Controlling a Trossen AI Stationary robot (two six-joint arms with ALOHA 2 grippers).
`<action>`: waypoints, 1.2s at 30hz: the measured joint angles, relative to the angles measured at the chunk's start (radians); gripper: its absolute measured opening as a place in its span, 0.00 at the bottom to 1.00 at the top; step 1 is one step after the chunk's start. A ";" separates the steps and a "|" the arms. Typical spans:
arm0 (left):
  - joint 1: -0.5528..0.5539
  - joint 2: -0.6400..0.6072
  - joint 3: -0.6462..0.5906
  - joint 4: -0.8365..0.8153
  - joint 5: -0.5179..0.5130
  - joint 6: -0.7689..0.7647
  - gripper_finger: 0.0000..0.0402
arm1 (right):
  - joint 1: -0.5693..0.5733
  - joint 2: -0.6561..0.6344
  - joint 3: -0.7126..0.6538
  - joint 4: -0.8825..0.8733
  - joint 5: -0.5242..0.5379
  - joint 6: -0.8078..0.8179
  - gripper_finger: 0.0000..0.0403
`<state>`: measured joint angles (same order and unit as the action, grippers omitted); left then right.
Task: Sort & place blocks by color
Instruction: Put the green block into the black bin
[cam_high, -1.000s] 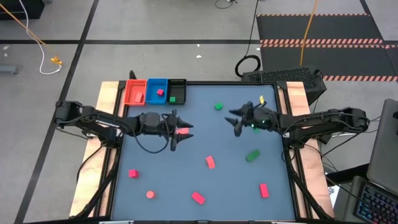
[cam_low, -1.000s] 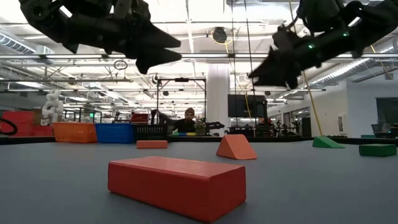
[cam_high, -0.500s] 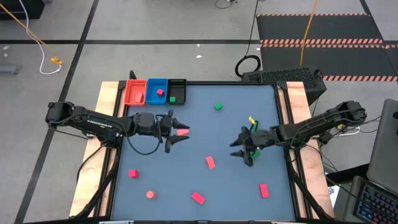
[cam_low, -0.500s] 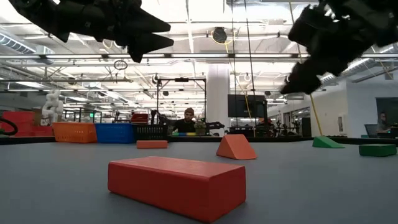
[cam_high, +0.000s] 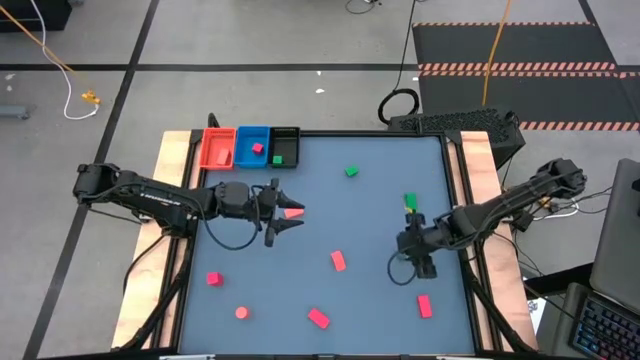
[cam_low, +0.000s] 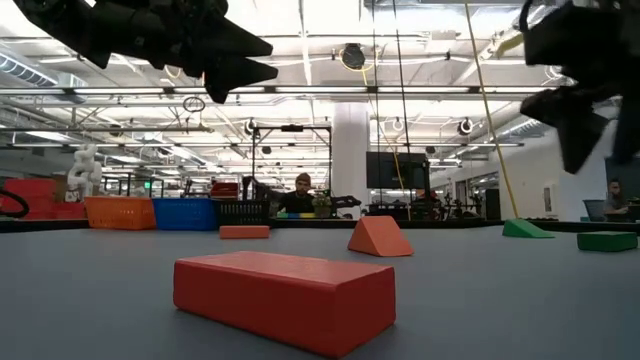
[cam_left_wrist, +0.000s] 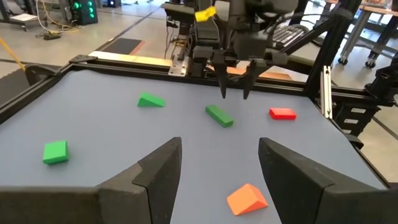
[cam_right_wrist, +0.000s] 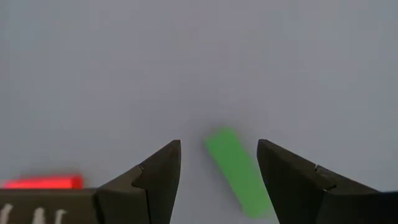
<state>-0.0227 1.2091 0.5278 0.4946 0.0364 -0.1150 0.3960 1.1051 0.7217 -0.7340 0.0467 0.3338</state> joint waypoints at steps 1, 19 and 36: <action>0.000 0.000 0.000 0.000 0.000 -0.001 0.54 | 0.004 0.012 0.000 -0.026 0.000 0.001 0.52; -0.006 0.000 0.000 -0.036 -0.003 0.016 0.54 | -0.009 0.273 0.001 -0.078 0.057 -0.069 0.52; -0.005 0.000 0.000 -0.058 -0.011 0.028 0.54 | -0.091 0.277 0.021 -0.090 0.086 -0.222 0.52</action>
<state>-0.0277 1.2095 0.5278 0.4366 0.0257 -0.0873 0.3054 1.3818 0.7425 -0.8236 0.1324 0.1119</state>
